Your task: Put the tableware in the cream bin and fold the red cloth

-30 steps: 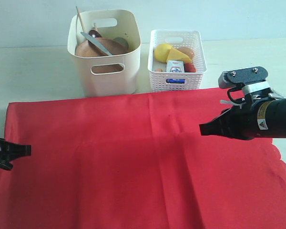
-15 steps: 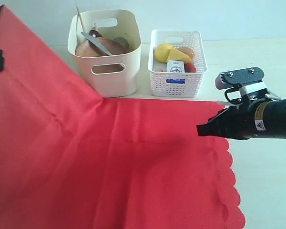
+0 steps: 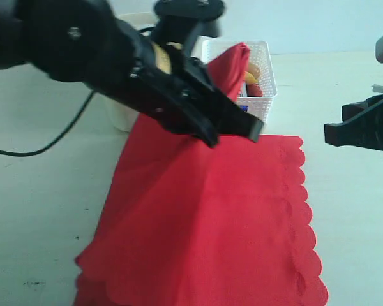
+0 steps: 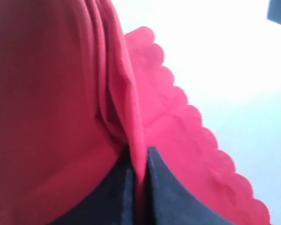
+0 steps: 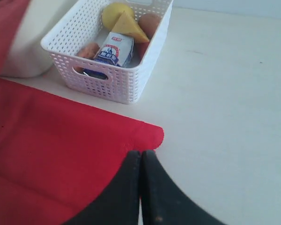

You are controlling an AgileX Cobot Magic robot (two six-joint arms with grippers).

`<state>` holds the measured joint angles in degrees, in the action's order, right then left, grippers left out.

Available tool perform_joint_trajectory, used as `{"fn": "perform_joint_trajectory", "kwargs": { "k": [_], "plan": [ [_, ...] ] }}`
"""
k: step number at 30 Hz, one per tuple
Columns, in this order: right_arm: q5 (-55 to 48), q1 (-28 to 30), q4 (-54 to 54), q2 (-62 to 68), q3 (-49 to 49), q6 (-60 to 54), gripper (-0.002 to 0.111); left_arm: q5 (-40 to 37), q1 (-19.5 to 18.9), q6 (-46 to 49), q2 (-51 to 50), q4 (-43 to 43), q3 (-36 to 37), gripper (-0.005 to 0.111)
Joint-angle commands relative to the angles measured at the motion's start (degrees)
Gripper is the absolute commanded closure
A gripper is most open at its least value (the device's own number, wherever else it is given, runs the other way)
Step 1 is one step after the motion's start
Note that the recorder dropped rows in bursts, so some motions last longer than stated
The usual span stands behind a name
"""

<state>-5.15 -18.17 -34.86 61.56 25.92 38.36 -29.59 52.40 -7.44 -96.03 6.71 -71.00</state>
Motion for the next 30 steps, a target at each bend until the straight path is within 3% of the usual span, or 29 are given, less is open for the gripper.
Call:
{"fn": "perform_joint_trajectory", "kwargs": {
  "k": [1,6,9,11,14,15,18,19,22,25,30],
  "plan": [
    [0.72,0.15,0.24,-0.16,-0.55,-0.17,0.108,-0.20,4.17,-5.45,-10.16,0.92,-8.45,0.106],
    [0.58,0.15,0.03,-0.22,-0.55,-0.17,0.108,1.28,5.35,-4.76,-16.91,0.92,-11.68,0.073],
    [0.58,0.15,0.03,-0.22,-0.55,-0.17,0.108,4.54,5.35,-4.58,-16.73,0.92,-11.81,0.036],
    [0.58,0.15,0.03,-0.22,-0.55,-0.44,0.108,2.97,5.13,-2.08,-15.27,0.12,-11.81,0.023],
    [0.58,0.15,0.03,-0.11,-0.55,-0.42,0.108,-4.47,3.18,-1.81,-11.17,-5.44,-11.65,0.031],
    [0.58,0.15,0.03,-0.11,-0.55,-0.42,0.108,-8.49,1.62,-3.58,-8.01,-8.98,-10.34,0.050],
    [0.82,0.15,1.13,0.48,-0.55,-0.20,0.108,-8.59,-0.50,-6.99,-1.19,-13.27,-5.42,0.099],
    [1.12,0.15,1.67,1.23,-0.55,-0.20,0.108,-8.10,-0.79,-7.75,1.06,-14.65,-3.57,0.106],
    [3.29,-2.54,1.94,5.74,-0.55,-0.72,0.108,-5.85,-1.13,-13.85,11.14,-22.18,4.42,0.104],
    [9.31,-12.95,1.47,14.73,0.68,-0.85,0.108,-3.39,-1.13,-28.54,23.39,-35.84,15.40,0.104],
    [7.96,-23.29,1.60,28.10,8.02,-0.85,0.108,0.78,-1.13,-41.34,34.05,-45.60,28.29,0.104]
  ]
}}
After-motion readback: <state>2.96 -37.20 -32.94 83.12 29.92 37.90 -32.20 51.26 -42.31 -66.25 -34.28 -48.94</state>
